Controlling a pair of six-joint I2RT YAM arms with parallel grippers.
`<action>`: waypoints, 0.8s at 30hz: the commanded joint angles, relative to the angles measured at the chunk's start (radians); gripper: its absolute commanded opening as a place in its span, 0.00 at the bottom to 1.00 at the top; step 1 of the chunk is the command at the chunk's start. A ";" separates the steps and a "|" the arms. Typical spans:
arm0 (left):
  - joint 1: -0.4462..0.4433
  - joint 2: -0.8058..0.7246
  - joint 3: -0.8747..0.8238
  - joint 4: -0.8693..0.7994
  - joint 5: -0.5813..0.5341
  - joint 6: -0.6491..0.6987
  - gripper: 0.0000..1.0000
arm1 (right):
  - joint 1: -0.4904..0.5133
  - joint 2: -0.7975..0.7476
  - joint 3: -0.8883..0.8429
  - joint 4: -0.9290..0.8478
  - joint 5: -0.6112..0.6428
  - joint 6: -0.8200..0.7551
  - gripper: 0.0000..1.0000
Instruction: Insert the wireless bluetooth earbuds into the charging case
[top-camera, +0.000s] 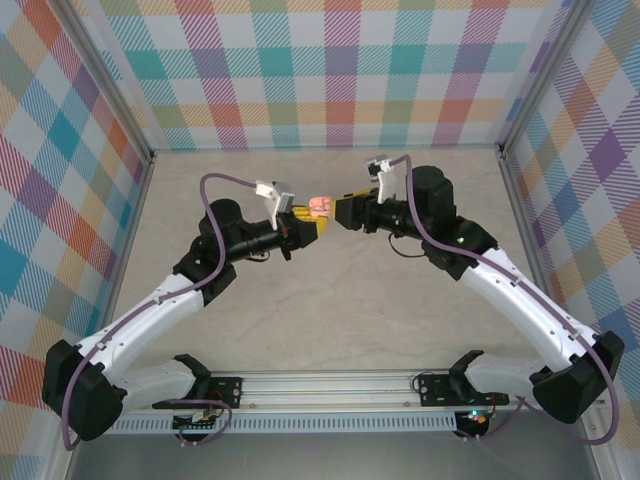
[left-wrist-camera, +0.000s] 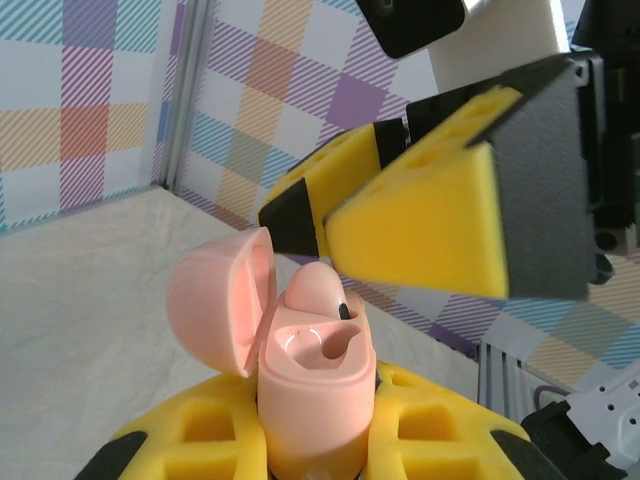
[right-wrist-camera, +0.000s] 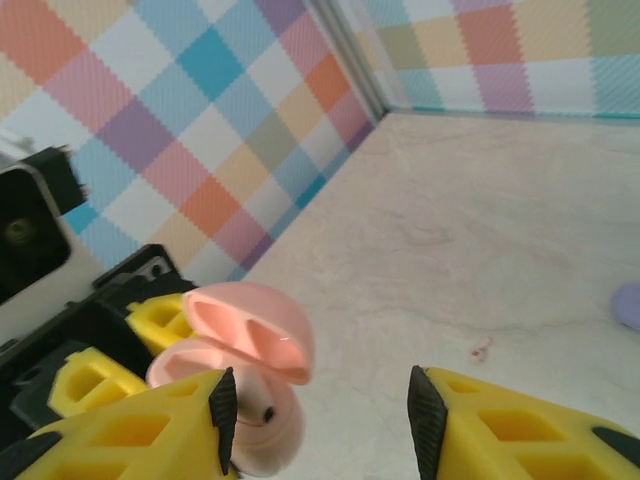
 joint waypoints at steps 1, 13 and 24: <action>-0.010 -0.040 0.029 -0.011 0.012 0.035 0.00 | -0.018 -0.031 0.043 -0.096 0.148 -0.022 0.51; -0.010 -0.084 0.078 -0.105 0.011 0.017 0.03 | -0.153 0.179 0.118 -0.282 0.097 0.017 0.55; -0.010 -0.117 0.164 -0.177 0.011 -0.041 0.05 | -0.145 0.580 0.259 -0.239 -0.156 -0.022 0.53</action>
